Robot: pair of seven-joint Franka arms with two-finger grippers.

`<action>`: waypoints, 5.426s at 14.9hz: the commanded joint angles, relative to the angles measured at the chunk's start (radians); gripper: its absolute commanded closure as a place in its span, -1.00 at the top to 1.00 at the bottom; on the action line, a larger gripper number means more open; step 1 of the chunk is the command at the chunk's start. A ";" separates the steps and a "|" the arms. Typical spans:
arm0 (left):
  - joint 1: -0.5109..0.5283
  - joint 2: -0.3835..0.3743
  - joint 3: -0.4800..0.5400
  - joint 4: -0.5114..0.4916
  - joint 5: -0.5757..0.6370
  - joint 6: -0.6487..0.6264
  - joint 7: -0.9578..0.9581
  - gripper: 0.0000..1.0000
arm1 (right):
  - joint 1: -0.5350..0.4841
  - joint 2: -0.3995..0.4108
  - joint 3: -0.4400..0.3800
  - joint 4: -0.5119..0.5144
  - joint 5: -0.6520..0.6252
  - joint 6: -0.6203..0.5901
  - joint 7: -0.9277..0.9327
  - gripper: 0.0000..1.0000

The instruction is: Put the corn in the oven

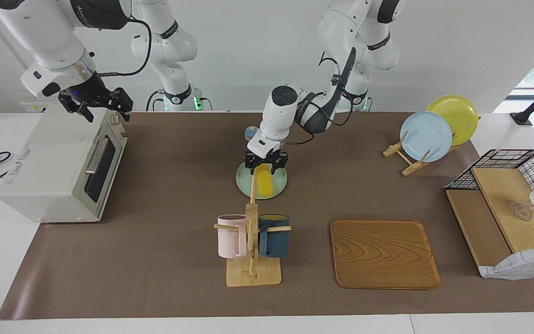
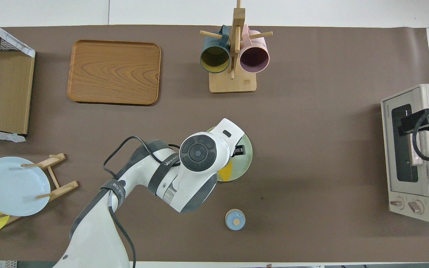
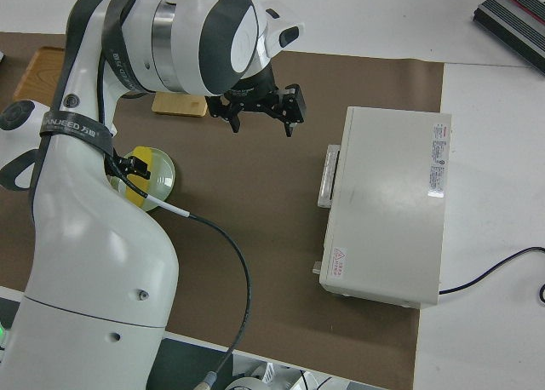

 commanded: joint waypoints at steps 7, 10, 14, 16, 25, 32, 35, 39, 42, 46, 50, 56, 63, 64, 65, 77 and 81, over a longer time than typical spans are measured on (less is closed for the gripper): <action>0.105 -0.112 0.017 0.018 -0.003 -0.115 0.032 1.00 | -0.017 -0.068 -0.003 -0.145 0.018 0.131 0.006 -0.41; 0.212 -0.125 0.017 0.116 -0.001 -0.254 0.120 1.00 | -0.040 -0.156 -0.005 -0.352 -0.001 0.282 -0.042 -1.00; 0.335 -0.123 0.017 0.207 0.002 -0.374 0.209 1.00 | -0.092 -0.203 -0.006 -0.529 -0.050 0.430 -0.029 -1.00; 0.393 -0.125 0.017 0.228 0.028 -0.417 0.256 1.00 | -0.089 -0.196 -0.006 -0.532 -0.079 0.450 -0.028 -1.00; 0.625 -0.197 0.025 0.267 0.031 -0.543 0.520 1.00 | -0.091 -0.162 -0.006 -0.535 -0.189 0.500 -0.025 -1.00; 0.627 -0.275 0.025 0.267 0.114 -0.693 0.530 1.00 | -0.097 -0.154 -0.006 -0.564 -0.211 0.516 -0.017 -1.00; 0.609 -0.315 0.025 0.265 0.114 -0.790 0.528 1.00 | -0.088 -0.156 -0.006 -0.564 -0.249 0.500 -0.017 -1.00; 0.607 -0.347 0.023 0.255 0.114 -0.868 0.531 1.00 | -0.098 -0.157 -0.006 -0.567 -0.252 0.500 -0.017 -1.00; 0.605 -0.361 0.025 0.218 0.106 -0.852 0.533 1.00 | -0.098 -0.161 -0.006 -0.579 -0.251 0.500 -0.019 -1.00; 0.599 -0.360 0.025 0.221 0.069 -0.845 0.530 1.00 | -0.088 -0.151 -0.005 -0.590 -0.251 0.511 -0.014 -1.00; 0.595 -0.360 0.025 0.227 0.069 -0.850 0.528 1.00 | -0.086 -0.113 -0.005 -0.598 -0.237 0.522 -0.009 -1.00; 0.578 -0.355 0.025 0.231 0.060 -0.847 0.516 1.00 | -0.062 -0.044 -0.003 -0.599 -0.180 0.621 0.007 -1.00; 0.566 -0.358 0.029 0.233 0.042 -0.845 0.528 1.00 | -0.028 0.036 -0.002 -0.630 -0.154 0.759 0.064 -1.00; 0.566 -0.357 0.029 0.235 0.042 -0.844 0.527 1.00 | -0.028 0.037 -0.002 -0.656 -0.154 0.804 0.069 -1.00; 0.566 -0.355 0.029 0.235 0.042 -0.844 0.530 1.00 | -0.026 0.033 0.001 -0.683 -0.154 0.844 0.080 -1.00; 0.584 -0.343 0.028 0.279 0.054 -0.859 0.528 1.00 | 0.044 0.106 0.003 -0.748 -0.153 0.982 0.216 -1.00; 0.587 -0.346 0.025 0.276 0.065 -0.871 0.527 1.00 | 0.142 0.106 0.005 -0.734 -0.151 0.979 0.318 -1.00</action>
